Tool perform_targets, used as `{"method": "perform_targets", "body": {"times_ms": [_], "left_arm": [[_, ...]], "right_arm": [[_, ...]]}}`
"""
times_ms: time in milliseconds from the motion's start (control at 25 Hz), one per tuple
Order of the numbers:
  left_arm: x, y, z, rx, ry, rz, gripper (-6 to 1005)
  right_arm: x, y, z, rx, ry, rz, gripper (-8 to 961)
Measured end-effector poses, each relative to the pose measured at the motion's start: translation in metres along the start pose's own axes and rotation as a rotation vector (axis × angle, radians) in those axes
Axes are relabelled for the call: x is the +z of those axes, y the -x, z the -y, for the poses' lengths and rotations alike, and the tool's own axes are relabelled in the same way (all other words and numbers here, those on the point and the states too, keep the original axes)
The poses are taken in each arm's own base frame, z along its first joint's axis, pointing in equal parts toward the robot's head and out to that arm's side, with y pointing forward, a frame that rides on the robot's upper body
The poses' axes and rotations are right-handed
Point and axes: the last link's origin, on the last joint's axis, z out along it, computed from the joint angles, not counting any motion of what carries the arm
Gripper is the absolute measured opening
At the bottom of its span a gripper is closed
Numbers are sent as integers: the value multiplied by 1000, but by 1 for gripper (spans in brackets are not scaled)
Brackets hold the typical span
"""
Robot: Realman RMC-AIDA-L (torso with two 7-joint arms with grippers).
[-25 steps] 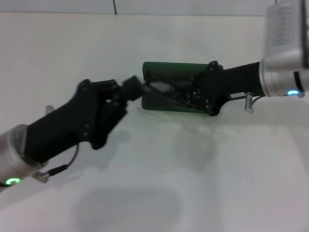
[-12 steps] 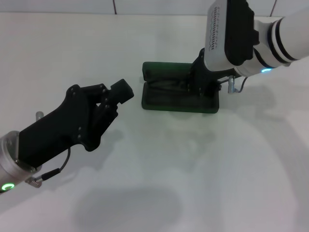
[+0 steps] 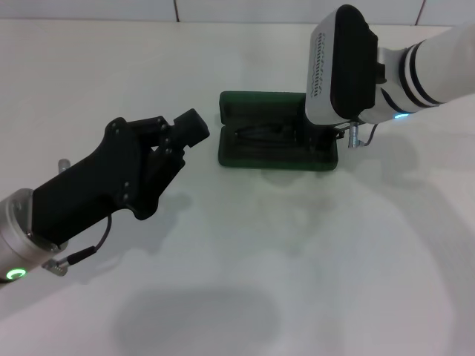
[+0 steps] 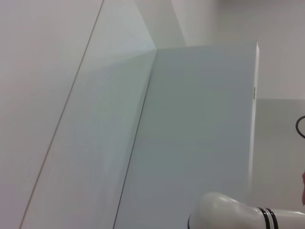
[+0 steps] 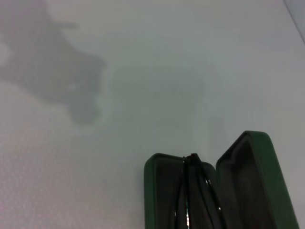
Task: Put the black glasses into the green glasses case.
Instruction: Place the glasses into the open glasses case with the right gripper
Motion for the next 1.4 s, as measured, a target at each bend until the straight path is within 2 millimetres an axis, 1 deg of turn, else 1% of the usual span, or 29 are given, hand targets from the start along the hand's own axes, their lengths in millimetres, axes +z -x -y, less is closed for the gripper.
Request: {"method": "perform_targets", "body": {"times_ms": [720, 1160, 1280, 1400], "left_arm": [[1, 0, 1, -3, -2, -1, 36], [1, 2, -1, -7, 0, 1, 37], [1, 2, -1, -8, 0, 1, 38], [1, 2, -1, -8, 0, 1, 38]], "right_arm": [[-1, -6, -5, 23, -10, 11, 123], [-2, -6, -8, 61, -6, 16, 186], [-5, -9, -12, 70, -9, 27, 204], [-10, -7, -18, 86, -1, 59, 221]]}}
